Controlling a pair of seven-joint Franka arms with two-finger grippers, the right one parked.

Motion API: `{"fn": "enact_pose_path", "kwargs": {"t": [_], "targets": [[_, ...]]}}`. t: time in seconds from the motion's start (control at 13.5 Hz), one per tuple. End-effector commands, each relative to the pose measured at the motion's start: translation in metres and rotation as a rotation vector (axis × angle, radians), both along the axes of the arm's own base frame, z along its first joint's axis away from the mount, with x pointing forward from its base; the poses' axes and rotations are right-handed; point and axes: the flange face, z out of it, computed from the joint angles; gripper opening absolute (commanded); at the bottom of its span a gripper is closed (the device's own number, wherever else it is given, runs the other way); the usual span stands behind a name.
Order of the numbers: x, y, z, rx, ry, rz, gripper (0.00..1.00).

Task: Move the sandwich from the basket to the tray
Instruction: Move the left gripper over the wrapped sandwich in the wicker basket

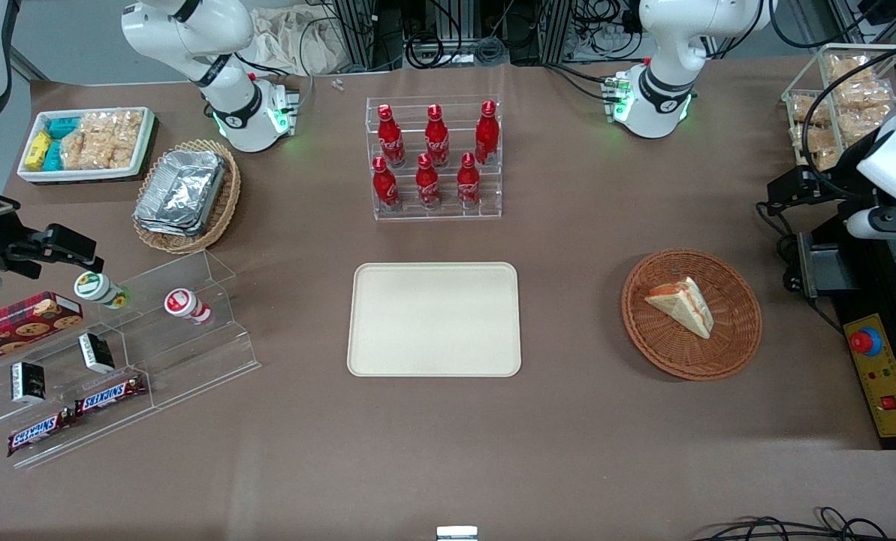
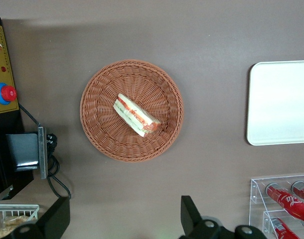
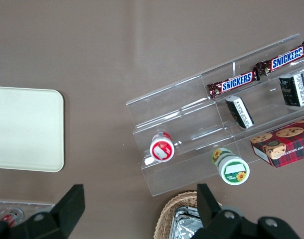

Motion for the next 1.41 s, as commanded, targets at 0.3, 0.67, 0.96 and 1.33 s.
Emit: {"fn": "enact_pose_path", "kwargs": {"t": [0.3, 0.67, 0.96, 1.33], "targets": [[0.005, -0.003, -0.025, 0.010, 0.056, 0.312, 1.00], [0.015, -0.010, -0.123, 0.033, 0.056, 0.726, 1.00], [0.006, -0.006, -0.201, 0.032, 0.041, 0.823, 1.00], [0.015, -0.007, -0.285, 0.042, 0.040, 0.978, 1.00]]}}
